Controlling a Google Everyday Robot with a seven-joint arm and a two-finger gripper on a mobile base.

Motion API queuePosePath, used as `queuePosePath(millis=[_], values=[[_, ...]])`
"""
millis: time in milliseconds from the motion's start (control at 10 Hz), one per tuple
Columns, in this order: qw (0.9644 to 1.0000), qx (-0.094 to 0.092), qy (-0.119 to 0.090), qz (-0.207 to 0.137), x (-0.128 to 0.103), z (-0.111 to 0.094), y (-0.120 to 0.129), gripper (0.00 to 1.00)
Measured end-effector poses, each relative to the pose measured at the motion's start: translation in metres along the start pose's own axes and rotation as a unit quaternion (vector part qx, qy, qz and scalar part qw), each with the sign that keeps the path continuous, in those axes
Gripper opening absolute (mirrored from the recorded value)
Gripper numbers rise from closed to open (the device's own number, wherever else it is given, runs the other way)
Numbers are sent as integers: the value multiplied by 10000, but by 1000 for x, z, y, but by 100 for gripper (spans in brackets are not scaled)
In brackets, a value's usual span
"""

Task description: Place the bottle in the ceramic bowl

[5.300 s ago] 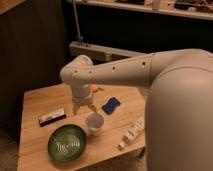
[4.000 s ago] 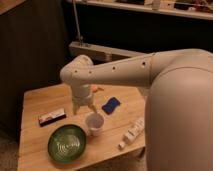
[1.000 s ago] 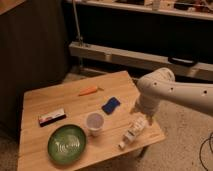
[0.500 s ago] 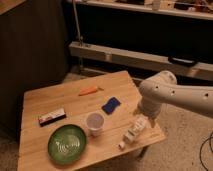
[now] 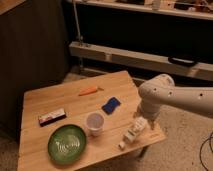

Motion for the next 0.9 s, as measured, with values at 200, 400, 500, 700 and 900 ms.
queuePosePath(millis=[200,400,500,700,900], values=[[9999,-52,149,-16,-3,21,-7,65],[9992,-184,364,-42,-4,42,-13,65],[9984,-285,493,-68,-4,56,-17,65],[9968,-532,553,-208,0,70,-18,65],[9961,-648,509,-305,1,66,-17,65]])
